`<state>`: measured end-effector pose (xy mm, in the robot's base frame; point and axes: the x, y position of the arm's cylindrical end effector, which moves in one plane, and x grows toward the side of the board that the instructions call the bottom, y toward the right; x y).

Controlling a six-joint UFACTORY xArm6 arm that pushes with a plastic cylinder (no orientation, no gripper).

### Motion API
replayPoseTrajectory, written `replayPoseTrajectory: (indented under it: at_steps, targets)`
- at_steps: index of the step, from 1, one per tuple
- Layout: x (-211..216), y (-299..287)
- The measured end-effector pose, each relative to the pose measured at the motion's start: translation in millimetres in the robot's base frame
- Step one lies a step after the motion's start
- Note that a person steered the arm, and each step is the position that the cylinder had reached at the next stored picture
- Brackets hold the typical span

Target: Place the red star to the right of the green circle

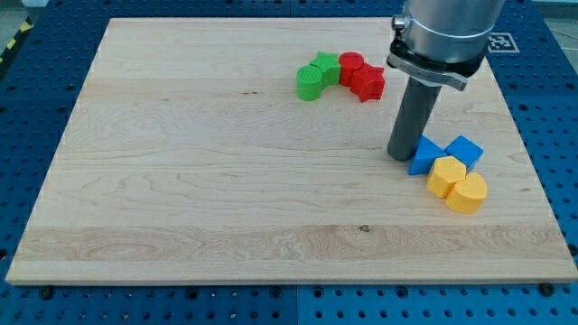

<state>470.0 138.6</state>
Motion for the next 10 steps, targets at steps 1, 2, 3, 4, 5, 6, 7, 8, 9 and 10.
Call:
replayPoseTrajectory:
  at_steps: [1,2,3,4,5,6,7,8,9,10]
  targets:
    - [0.0,0.4]
    - [0.1,2.3]
    - [-5.9,-2.2]
    - [-48.9,-11.7]
    - [-77.2,-11.4]
    - [-96.7,2.5]
    - [-133.6,2.4]
    - [-152.3,2.4]
    - [-154.4,-17.5]
    - [-140.4,-44.6]
